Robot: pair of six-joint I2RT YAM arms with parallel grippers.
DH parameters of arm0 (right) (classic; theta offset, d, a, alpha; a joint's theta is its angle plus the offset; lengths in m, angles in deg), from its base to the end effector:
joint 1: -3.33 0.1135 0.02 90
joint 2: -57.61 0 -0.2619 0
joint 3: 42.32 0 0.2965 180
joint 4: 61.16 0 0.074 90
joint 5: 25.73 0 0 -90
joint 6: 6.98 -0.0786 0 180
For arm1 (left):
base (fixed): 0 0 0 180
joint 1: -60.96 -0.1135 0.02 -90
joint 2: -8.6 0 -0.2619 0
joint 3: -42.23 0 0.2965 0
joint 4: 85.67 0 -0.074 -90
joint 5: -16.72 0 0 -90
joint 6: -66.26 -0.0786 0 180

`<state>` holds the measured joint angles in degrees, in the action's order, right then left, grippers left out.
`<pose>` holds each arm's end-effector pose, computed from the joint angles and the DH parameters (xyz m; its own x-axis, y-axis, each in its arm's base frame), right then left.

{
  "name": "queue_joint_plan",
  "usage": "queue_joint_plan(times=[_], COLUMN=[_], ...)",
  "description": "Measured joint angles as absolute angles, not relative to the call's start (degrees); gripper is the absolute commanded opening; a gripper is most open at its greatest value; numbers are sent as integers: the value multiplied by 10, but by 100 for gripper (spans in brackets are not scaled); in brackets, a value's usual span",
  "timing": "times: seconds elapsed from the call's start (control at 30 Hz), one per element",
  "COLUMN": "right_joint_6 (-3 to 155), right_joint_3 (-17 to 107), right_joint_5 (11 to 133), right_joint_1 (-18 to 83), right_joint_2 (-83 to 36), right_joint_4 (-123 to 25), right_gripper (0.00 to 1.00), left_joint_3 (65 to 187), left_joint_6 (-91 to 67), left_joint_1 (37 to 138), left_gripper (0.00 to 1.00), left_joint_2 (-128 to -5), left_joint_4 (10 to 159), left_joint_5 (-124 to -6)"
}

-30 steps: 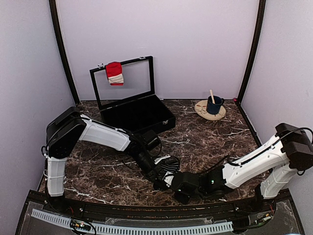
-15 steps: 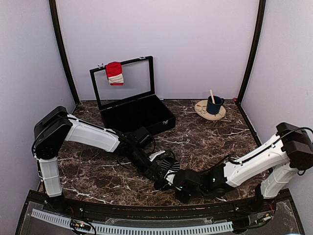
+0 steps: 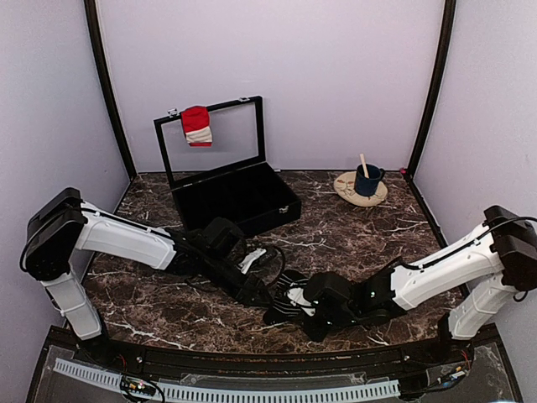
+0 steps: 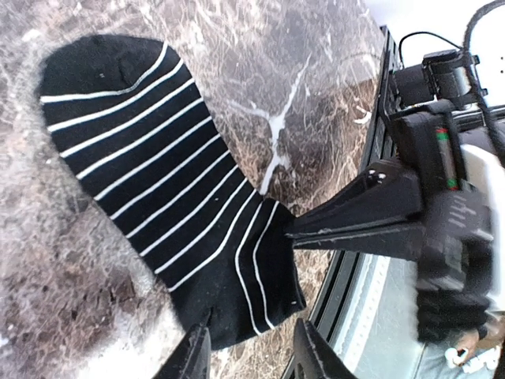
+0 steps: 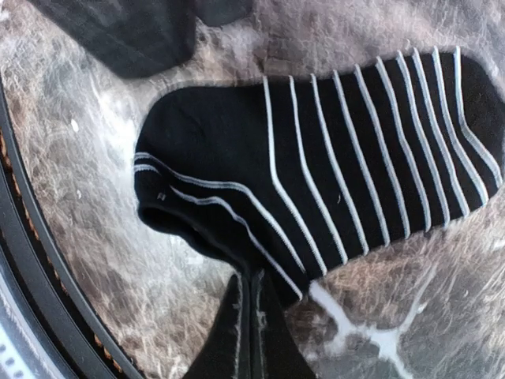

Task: Roll the socks
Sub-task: Roll the sock at the corner of the board.

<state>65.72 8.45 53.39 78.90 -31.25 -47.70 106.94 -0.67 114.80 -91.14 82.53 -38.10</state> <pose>0.0996 0.3277 0.0740 -0.4604 -0.6176 -0.6377 -0.8221 0.5677 0.0438 0.2004 -0.3510 0.1006 -0.7456 0.4775 -0.4648 0.6525 0.3816 -0.6547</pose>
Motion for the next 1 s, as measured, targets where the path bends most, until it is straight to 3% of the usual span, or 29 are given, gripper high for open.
queue_joint_plan(times=[1.0], right_joint_6=[631], right_joint_3=[188], right_joint_5=[829], right_joint_1=[637], right_joint_2=[-393], right_joint_4=[-362], right_gripper=[0], left_joint_3=[1003], left_joint_6=[-159], left_joint_1=[1280], left_gripper=[33], left_joint_2=[-784], left_joint_4=[881], left_joint_5=[-602])
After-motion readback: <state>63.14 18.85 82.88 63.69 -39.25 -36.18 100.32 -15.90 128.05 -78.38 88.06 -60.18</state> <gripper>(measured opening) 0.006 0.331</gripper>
